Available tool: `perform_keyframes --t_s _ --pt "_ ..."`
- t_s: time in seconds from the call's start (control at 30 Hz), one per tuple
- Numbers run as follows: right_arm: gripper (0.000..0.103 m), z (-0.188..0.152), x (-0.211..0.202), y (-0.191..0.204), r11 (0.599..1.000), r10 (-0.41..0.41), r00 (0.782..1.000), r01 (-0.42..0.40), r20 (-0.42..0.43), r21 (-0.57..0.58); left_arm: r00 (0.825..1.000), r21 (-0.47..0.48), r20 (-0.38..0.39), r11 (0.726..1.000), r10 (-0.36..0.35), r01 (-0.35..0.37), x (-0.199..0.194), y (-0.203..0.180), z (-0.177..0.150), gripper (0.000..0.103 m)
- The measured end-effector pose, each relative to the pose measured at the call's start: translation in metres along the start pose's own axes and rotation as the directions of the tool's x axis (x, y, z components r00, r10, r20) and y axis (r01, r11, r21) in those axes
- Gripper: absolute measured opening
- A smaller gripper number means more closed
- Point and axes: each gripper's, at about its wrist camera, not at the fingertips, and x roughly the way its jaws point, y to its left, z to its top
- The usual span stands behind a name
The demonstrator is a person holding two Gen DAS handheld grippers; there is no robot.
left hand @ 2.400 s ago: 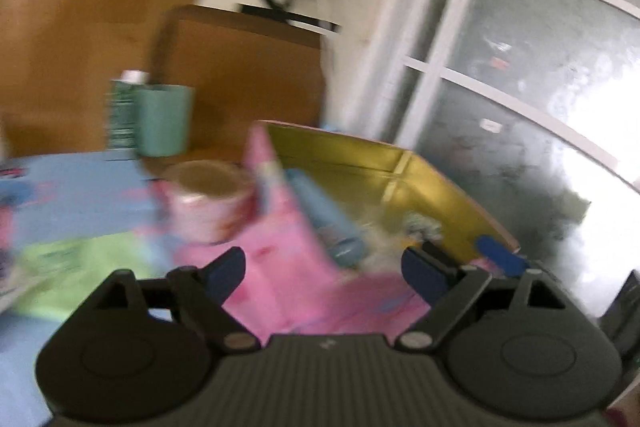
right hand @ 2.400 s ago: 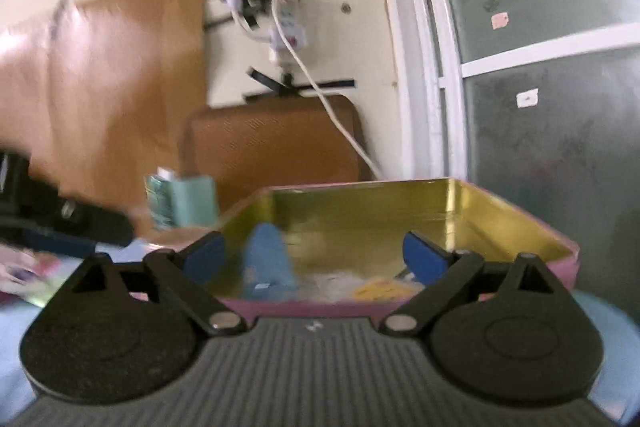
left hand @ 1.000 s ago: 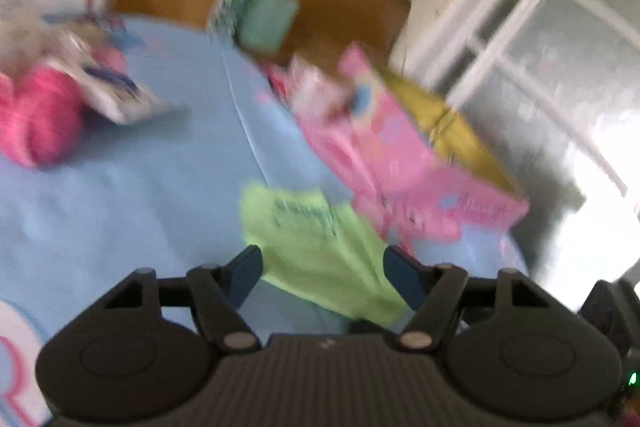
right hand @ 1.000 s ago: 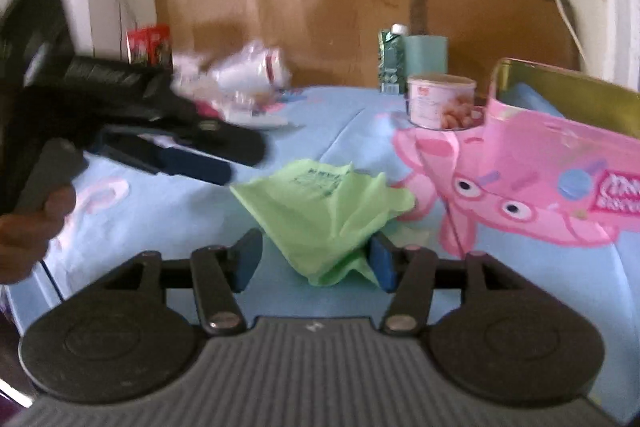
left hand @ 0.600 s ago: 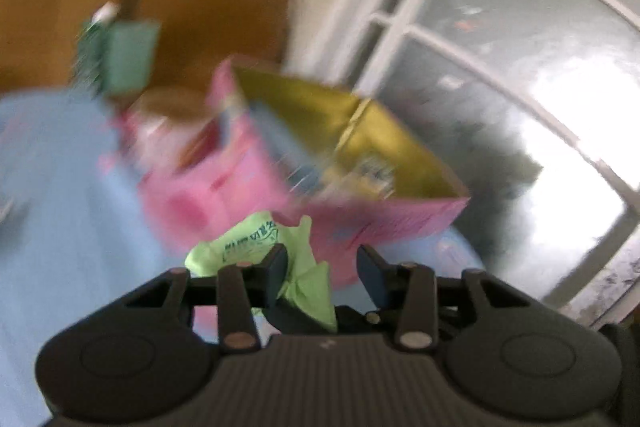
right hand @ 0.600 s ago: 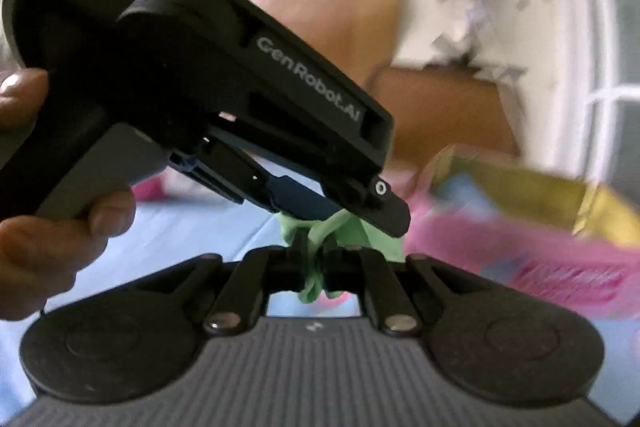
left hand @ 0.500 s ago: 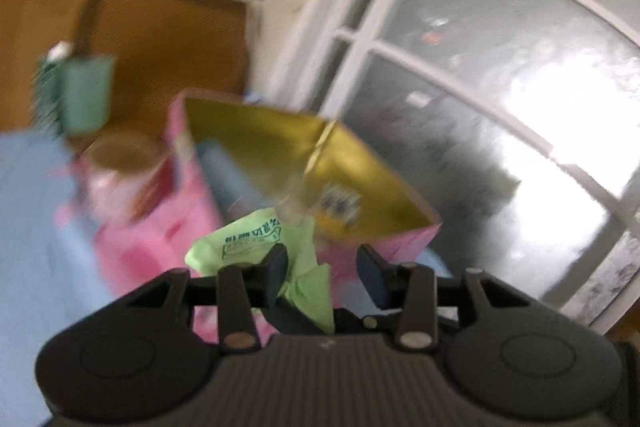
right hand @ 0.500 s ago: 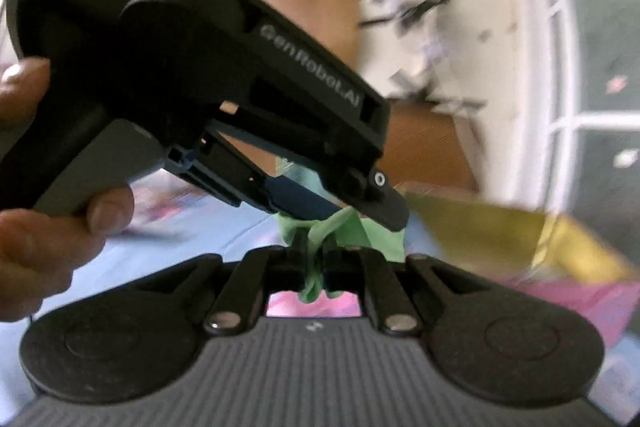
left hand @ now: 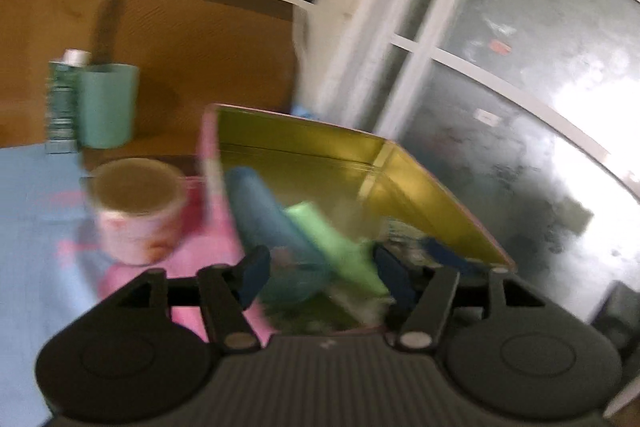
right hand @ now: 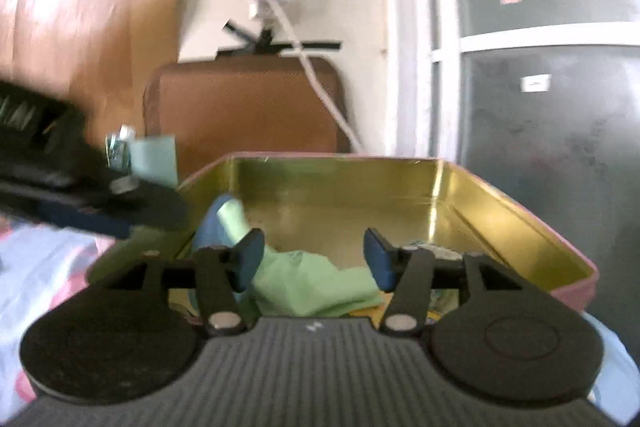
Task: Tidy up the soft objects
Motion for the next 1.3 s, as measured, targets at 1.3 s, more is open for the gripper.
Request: perform_keyframes --t_s 1.3 --pt "0.076 -0.018 -0.129 0.049 0.915 0.132 0.982 -0.070 -0.132 0.398 0.963 0.088 0.015 0.959 0.269 -0.269 -0.122 0.019 -0.083 0.103"
